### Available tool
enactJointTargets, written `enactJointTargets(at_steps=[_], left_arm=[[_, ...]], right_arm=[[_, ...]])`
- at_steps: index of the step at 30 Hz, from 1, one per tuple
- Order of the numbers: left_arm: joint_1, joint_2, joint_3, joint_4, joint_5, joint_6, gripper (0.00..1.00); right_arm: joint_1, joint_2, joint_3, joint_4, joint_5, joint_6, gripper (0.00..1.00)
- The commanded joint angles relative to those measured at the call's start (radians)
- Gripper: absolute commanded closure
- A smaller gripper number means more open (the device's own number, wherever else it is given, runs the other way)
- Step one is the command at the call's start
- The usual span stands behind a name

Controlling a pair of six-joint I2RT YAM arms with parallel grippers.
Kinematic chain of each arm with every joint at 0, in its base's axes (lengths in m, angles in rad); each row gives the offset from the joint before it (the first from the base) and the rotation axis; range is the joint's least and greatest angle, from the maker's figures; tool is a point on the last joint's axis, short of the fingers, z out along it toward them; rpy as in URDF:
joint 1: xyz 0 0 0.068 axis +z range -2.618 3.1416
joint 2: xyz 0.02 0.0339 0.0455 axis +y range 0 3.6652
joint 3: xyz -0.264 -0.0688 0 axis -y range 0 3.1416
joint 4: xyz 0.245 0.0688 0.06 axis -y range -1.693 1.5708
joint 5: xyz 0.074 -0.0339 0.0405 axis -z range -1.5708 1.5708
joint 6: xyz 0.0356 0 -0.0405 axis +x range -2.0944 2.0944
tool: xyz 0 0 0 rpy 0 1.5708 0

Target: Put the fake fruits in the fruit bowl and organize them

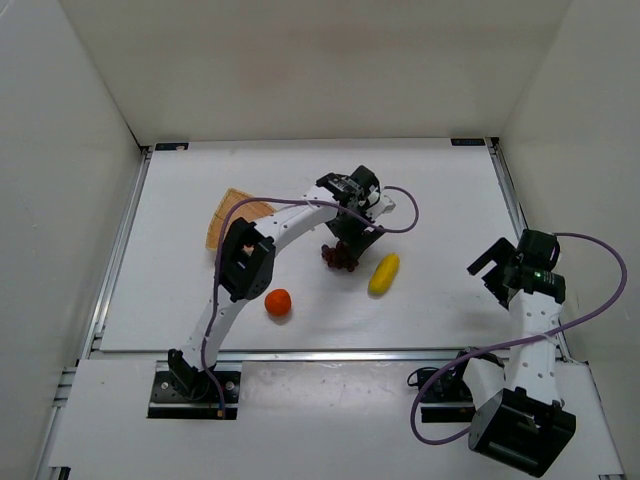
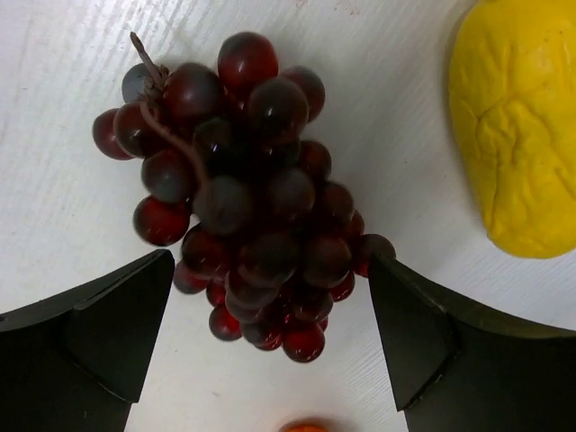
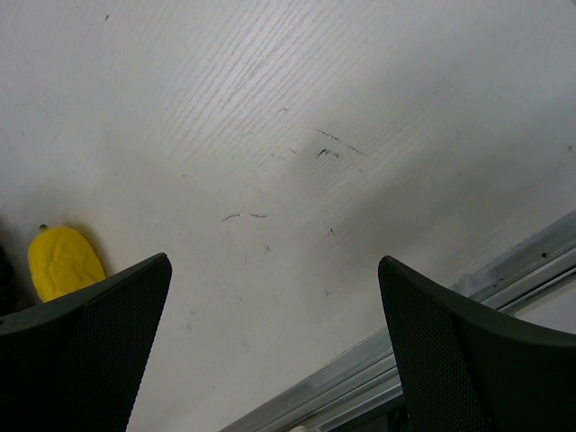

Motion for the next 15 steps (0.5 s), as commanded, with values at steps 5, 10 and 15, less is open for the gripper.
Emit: enactJointTargets(at_steps=[5,10,15], left_arm=[[0.006,0.035,-0.016,-0.011,0.039,-0.031,0.07],[0.006,0.035,-0.037,-0.043,0.057,-0.011,0.4],[0.006,-0.029,-0.056,-0.054,0.012,-0.002,0.9]], right_arm=[[-0.004,0.001,-0.004,-0.006,0.002,-0.018,0.0],[-0.004,0.001,0.005,-0.006,-0.009,-0.009,0.0],[-0.004,0.01,0.005,0.004,-0.03,0.009,0.0]])
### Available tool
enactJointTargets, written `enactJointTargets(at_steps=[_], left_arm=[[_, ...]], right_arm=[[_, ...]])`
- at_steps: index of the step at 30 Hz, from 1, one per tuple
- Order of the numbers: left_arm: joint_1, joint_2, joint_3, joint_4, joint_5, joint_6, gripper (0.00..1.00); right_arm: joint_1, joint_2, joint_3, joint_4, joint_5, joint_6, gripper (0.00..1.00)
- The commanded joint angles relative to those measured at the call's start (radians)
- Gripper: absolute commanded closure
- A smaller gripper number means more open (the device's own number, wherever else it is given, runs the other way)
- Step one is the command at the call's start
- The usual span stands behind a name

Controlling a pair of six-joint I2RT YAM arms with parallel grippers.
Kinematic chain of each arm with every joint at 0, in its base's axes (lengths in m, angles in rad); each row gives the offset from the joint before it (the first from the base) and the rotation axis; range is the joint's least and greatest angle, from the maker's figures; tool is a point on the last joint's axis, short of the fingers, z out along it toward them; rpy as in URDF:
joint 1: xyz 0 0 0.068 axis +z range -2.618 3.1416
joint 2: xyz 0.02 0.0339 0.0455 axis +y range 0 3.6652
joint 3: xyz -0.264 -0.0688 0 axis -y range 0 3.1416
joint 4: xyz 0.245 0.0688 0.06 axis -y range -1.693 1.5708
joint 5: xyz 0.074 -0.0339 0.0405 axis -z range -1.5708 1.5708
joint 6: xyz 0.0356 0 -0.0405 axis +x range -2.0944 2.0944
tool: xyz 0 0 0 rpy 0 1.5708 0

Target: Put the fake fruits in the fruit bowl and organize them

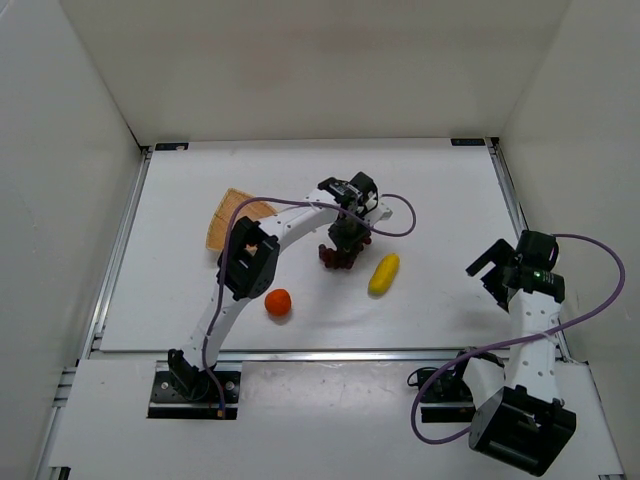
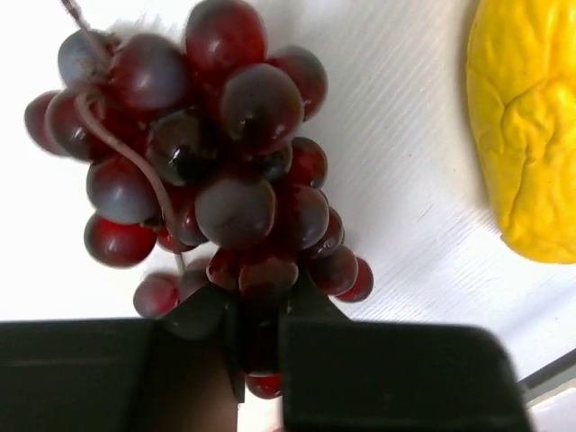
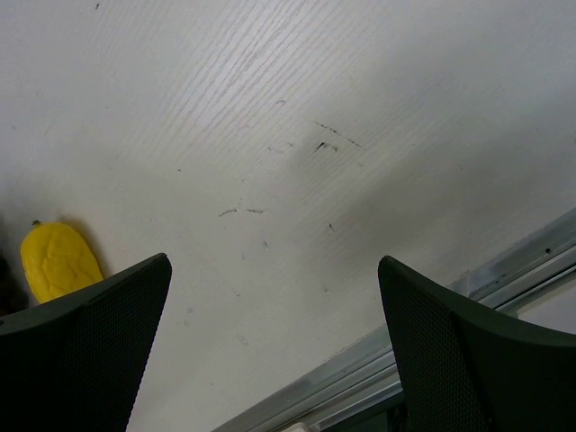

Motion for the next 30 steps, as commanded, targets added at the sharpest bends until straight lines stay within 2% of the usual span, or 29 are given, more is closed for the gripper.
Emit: enactJointTargets(at_steps=[1,9,12,13,15,16,20,23,27,30], left_arm=[[0.003,-0.092,-0.031,-0.041,-0.047,0.021,0.9],[0.069,-0.406,0.006,-0.017,-0.122,0.031,0.9],[0.133,-0.486,-0.026,0.021,-0.219,0.031,0.9],[0.176,-0.535,-0.046,0.031,-0.262,0.04,0.9],[0.23,-0.587,-0.118,0.044,-0.282,0.049,0.9],[0.259,-0.597,-0.143,0.044,-0.282,0.049,0.9],[0.429,-0.607,-0.28,0.055,-0.316,0.049,0.9],[0.497,-0.586,-0.334,0.066,-0.337,0.049,0.9],[0.518,-0.54,-0.373,0.084,-0.328,0.049,0.86],[0.518,-0.506,-0.382,0.095,-0.328,0.049,0.82]], right_arm=[[-0.004,0.007,0.017,0.005,-0.035,0.009,0.0],[0.031,-0.002,-0.049,0.105,-0.187,0.058,0.0],[0.149,-0.002,-0.06,0.126,-0.157,0.098,0.0],[0.235,0.025,-0.05,0.136,-0.126,0.119,0.0],[0.325,0.056,-0.031,0.136,-0.022,0.141,0.0],[0.406,0.092,-0.008,0.136,0.006,0.153,0.0],[0.568,0.186,0.058,0.136,0.081,0.208,0.0],[0.706,0.264,0.111,0.136,0.141,0.224,0.0],[0.911,0.395,0.244,0.1,0.25,0.198,0.0],[0.97,0.516,0.341,0.064,0.268,0.221,0.0]])
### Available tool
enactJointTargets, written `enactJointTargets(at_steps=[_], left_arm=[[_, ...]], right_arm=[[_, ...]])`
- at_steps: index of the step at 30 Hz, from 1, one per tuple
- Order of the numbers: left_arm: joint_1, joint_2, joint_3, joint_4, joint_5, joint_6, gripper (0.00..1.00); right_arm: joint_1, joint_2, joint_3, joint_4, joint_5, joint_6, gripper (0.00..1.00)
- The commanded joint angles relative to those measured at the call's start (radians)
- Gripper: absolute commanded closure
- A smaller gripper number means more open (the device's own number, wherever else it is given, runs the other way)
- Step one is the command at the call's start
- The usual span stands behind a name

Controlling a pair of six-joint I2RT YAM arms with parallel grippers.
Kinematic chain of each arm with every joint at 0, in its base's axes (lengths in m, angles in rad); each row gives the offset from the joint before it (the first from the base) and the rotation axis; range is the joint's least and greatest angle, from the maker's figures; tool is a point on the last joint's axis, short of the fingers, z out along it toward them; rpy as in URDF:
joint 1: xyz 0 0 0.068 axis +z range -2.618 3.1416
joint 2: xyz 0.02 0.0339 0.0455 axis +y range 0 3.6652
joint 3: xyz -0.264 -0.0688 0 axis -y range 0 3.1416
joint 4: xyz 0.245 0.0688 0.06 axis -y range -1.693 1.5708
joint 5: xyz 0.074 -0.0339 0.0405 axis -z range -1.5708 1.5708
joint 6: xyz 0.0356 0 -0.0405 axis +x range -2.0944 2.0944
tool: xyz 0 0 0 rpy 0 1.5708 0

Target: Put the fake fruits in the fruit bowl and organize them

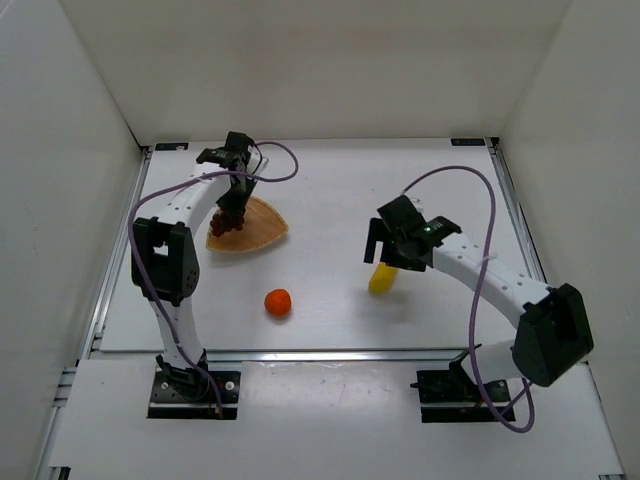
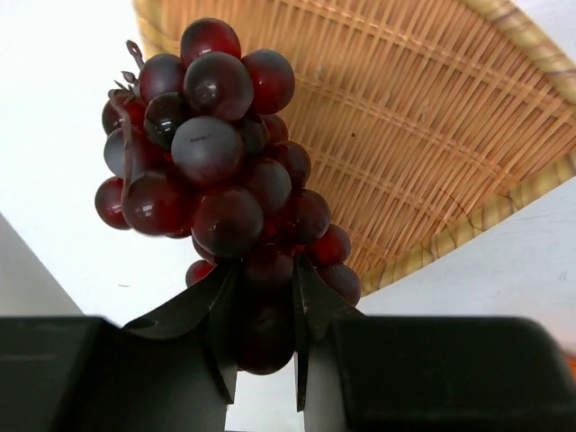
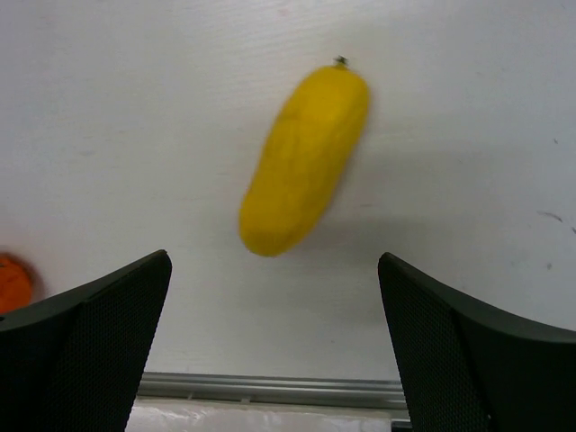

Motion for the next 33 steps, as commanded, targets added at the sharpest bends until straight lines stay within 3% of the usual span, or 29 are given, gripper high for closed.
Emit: enactJointTargets(at_steps=[1,3,4,6,8,14,19,22,26,33], left_arm=[[-0.01,-0.044,0.013,0.028,-0.004,0.008,0.79],[-0.001,-0.03,0.013,0.028,-0.004,-0.002,0.66],[-0.001,-0.021,0.004,0.028,-0.004,-0.013,0.4],[-0.001,-0.034,-0.007,0.028,-0.016,-0.013,0.17],[-0.001,-0.054,-0.007,0.037,-0.028,-0.022,0.0],[-0.065,-0.182,-0.025,0.019,-0.07,0.03,0.0],[-0.19,-0.347,-0.137,-0.104,0.175,0.178,0.0],[-0.326,-0.406,-0.302,-0.173,0.278,0.244,0.0],[-0.479,-0.415,-0.522,-0.116,0.194,0.208,0.0],[-0.492,-0.326,-0.564,0.002,0.22,0.148,0.0]], right_arm=[[0.055,0.081,0.089,-0.041,0.088,0.024,0.0],[0.102,0.127,0.128,-0.032,0.071,0.024,0.0],[0.122,0.144,0.144,-0.032,0.071,0.024,0.0],[0.176,0.191,0.194,-0.032,0.082,0.015,0.0],[0.196,0.217,0.219,-0.048,0.096,0.015,0.0],[0.175,0.237,0.199,-0.058,0.082,0.078,0.0],[0.13,0.228,0.161,-0.058,0.062,0.121,0.0],[0.109,0.228,0.152,-0.058,0.062,0.13,0.0],[0.1,0.228,0.152,-0.058,0.062,0.13,0.0],[0.1,0.228,0.132,-0.058,0.062,0.139,0.0]])
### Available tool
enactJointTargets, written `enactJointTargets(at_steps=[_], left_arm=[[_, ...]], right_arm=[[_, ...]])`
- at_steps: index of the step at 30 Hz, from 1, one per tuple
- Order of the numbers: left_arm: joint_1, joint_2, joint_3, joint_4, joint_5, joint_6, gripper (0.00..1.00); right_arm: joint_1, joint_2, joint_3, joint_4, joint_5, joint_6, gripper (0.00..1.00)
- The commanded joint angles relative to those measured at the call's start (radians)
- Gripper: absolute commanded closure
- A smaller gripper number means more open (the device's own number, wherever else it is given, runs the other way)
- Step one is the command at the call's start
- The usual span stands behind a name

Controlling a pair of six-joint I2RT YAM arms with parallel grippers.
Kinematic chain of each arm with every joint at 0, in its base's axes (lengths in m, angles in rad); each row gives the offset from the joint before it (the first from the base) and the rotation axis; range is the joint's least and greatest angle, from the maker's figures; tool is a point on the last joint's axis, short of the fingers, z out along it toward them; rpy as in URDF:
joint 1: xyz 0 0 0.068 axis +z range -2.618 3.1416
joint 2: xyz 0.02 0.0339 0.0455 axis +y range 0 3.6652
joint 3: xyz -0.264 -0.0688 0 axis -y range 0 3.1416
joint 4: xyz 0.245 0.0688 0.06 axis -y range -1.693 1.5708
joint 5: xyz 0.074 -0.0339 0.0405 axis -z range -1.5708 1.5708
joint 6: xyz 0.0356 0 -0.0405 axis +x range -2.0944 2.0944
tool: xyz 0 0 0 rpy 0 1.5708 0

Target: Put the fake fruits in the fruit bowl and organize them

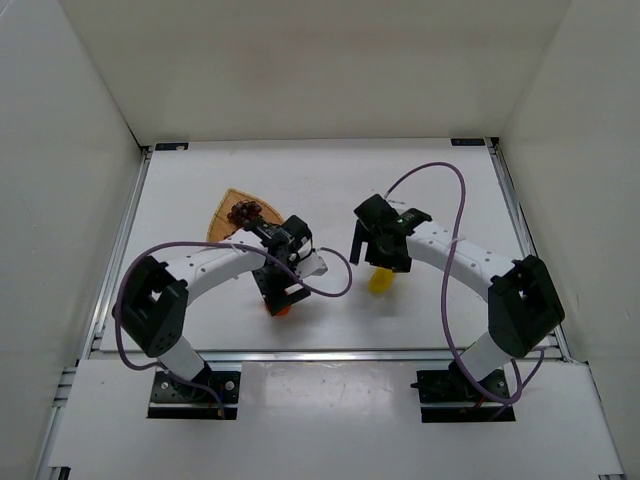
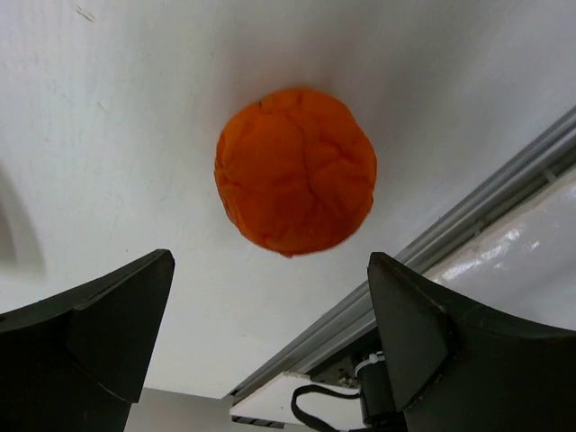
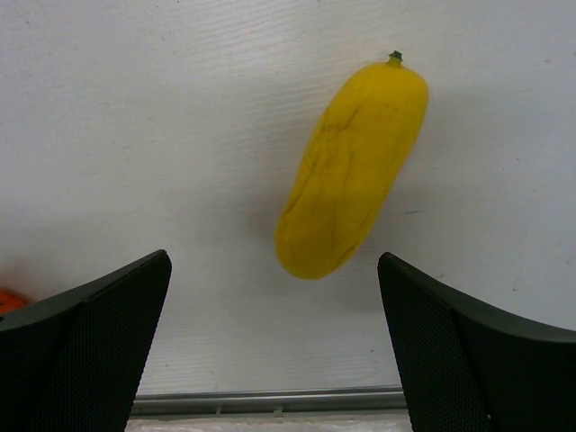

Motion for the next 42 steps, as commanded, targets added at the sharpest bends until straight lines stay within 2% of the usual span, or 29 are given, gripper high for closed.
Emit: enactJointTargets(at_steps=[1,7,9,10,14,17,18,20,22,26,31,36,42], left_arm=[[0.004,0.004,0.007,0.094,0.033,-0.042,0.0],[0.004,0.101,0.007,0.136,0.14,-0.051,0.0],[0.004,0.136,0.007,0.136,0.151,-0.051,0.04],[0.004,0.145,-0.005,0.136,0.151,-0.051,0.14],[0.013,0.146,-0.016,0.123,0.14,-0.033,0.38],[0.026,0.117,0.045,0.076,0.128,-0.033,0.58],[0.041,0.101,0.067,0.061,0.116,-0.033,0.71],[0.075,0.081,0.136,0.015,0.1,-0.033,0.78],[0.11,0.04,0.176,0.005,0.073,-0.033,0.79],[0.268,-0.02,0.259,0.011,0.018,-0.053,0.81],[0.44,-0.052,0.27,0.215,-0.116,-0.12,0.78],[0.605,0.097,0.388,0.241,-0.116,-0.202,0.78],[0.667,0.265,0.5,0.189,-0.021,-0.239,0.77]], right_arm=[[-0.002,-0.01,-0.023,-0.011,0.004,0.023,0.0],[-0.002,-0.001,-0.044,-0.011,0.023,0.033,0.0],[-0.002,-0.001,-0.044,-0.011,0.023,0.033,0.0],[-0.002,-0.001,-0.044,-0.011,0.023,0.033,0.0],[-0.011,-0.001,-0.044,-0.011,0.032,0.042,0.0],[-0.011,-0.011,-0.044,-0.011,0.032,0.042,0.0],[-0.011,-0.011,-0.044,-0.011,0.032,0.042,0.0],[-0.02,0.001,-0.044,-0.011,0.032,0.042,0.0],[-0.02,0.019,-0.044,-0.011,0.032,0.051,0.0],[-0.041,0.039,-0.044,-0.001,0.019,0.051,0.0],[-0.051,0.048,-0.044,0.009,0.0,0.051,0.0],[-0.06,0.068,-0.044,0.018,0.0,0.06,0.0],[-0.094,0.108,-0.078,0.063,-0.048,0.085,0.0]])
